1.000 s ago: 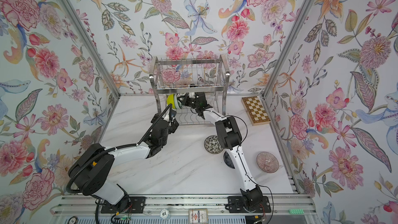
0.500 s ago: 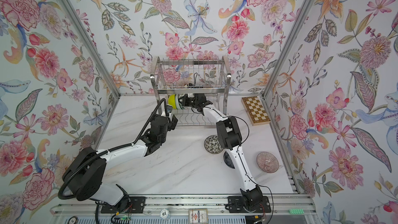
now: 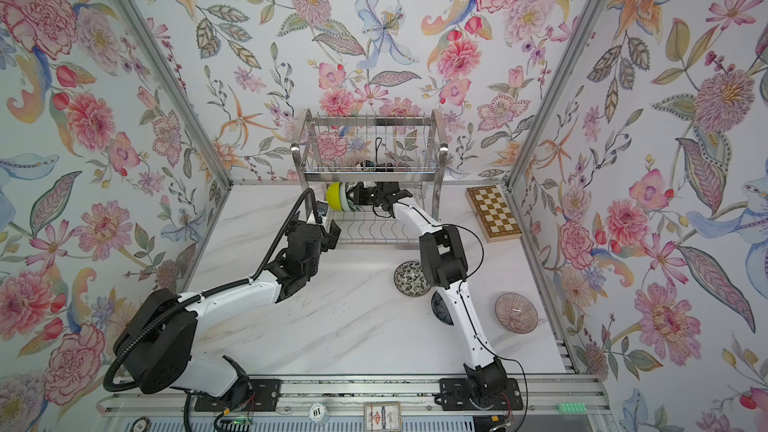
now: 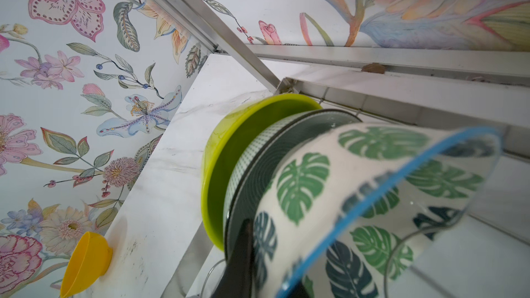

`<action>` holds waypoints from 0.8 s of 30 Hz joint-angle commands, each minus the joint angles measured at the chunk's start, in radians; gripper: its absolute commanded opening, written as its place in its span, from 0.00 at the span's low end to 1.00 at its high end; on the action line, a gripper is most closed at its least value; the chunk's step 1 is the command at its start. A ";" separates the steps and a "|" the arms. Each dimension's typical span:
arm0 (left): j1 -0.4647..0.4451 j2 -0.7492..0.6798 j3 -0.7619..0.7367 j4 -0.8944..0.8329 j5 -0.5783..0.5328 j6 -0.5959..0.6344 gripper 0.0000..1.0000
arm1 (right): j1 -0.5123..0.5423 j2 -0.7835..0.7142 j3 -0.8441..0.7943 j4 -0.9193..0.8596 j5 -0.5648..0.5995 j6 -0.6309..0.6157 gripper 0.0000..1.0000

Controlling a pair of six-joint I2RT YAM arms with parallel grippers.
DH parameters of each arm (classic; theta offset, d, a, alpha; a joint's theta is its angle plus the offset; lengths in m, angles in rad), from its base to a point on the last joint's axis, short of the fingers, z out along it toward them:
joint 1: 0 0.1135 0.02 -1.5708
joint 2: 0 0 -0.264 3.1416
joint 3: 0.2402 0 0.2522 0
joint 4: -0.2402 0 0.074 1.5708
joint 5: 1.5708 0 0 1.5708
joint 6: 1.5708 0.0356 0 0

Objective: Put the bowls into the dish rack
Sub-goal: 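Press the leaf-patterned bowl against the pale green bowl with the right gripper, then open the right gripper and release the leaf-patterned bowl in the rack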

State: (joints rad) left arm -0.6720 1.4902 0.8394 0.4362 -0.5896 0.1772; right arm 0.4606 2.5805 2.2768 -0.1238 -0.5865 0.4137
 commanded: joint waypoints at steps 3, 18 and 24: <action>-0.009 -0.033 -0.022 -0.014 -0.030 -0.025 0.99 | -0.029 -0.004 0.015 -0.094 0.057 -0.044 0.13; -0.016 -0.055 -0.050 -0.020 -0.040 -0.034 0.99 | -0.028 -0.032 -0.008 -0.065 0.047 0.007 0.24; -0.018 -0.067 -0.060 -0.025 -0.043 -0.038 0.99 | -0.023 -0.067 -0.078 -0.006 0.064 0.023 0.30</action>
State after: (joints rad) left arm -0.6811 1.4521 0.7918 0.4191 -0.6102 0.1551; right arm 0.4583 2.5668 2.2368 -0.1368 -0.5751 0.4225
